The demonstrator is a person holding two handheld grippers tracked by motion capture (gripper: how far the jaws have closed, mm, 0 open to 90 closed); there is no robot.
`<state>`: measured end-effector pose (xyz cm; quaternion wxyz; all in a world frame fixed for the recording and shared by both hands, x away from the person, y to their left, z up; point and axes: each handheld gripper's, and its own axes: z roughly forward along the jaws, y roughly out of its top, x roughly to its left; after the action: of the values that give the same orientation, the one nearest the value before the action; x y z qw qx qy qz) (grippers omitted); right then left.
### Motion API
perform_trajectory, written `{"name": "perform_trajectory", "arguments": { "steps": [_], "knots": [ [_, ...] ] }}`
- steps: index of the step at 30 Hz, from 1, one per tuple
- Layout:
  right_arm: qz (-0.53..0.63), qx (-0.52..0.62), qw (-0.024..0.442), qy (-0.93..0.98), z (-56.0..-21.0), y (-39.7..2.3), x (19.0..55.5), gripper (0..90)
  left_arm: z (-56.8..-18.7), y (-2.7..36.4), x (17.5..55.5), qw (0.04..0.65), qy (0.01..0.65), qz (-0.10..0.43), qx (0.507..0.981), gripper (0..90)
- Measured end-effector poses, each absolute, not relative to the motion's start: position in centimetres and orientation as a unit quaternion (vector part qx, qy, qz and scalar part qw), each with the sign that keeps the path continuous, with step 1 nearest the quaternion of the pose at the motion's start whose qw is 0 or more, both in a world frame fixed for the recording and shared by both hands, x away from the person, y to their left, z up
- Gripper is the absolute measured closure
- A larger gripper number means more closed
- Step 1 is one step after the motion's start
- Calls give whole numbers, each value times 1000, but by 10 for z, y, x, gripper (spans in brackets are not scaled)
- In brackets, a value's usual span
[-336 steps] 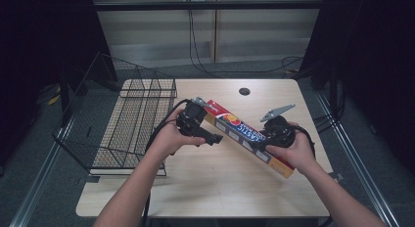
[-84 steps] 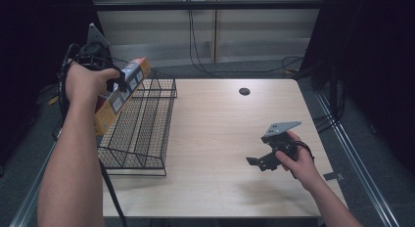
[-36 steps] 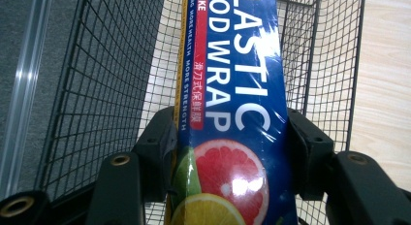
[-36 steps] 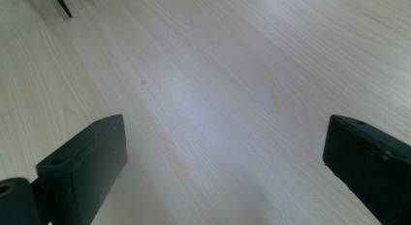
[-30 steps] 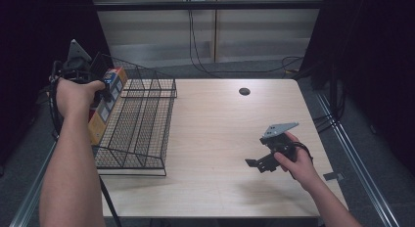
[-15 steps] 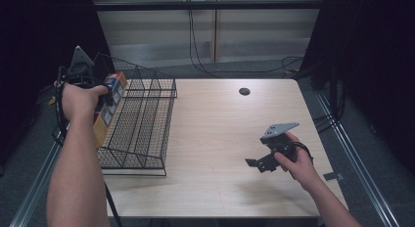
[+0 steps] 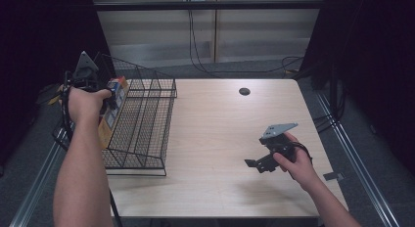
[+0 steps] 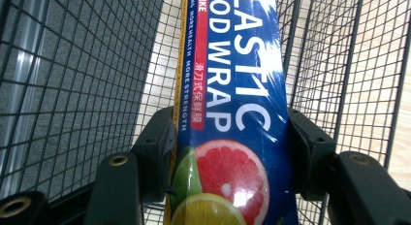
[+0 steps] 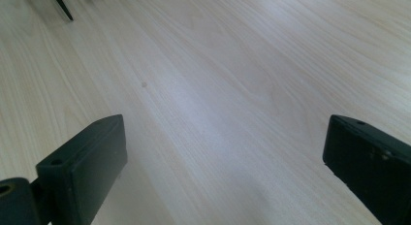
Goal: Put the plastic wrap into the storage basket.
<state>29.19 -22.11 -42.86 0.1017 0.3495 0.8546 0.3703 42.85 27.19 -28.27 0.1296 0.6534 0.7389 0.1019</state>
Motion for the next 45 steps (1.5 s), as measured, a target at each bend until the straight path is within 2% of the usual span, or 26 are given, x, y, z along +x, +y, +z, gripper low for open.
{"name": "perform_trajectory", "arguments": {
  "steps": [15, 19, 29, 34, 45],
  "knots": [
    [370, 350, 103, 855, -430, -221, 293, 20, -293, 275, 435, 124, 733, 99, 661, 416],
    [370, 349, 104, 854, -430, -221, 292, 21, -281, 273, 433, 153, 725, 134, 658, 361],
    [371, 349, 103, 854, -430, -221, 292, 21, -272, 252, 428, 193, 696, 112, 682, 298],
    [371, 350, 104, 854, -430, -222, 292, 20, -276, 241, 424, 236, 680, 101, 686, 273],
    [366, 354, 107, 854, -431, -221, 292, 21, -289, 214, 412, 283, 624, 86, 723, 217]
  ]
}}
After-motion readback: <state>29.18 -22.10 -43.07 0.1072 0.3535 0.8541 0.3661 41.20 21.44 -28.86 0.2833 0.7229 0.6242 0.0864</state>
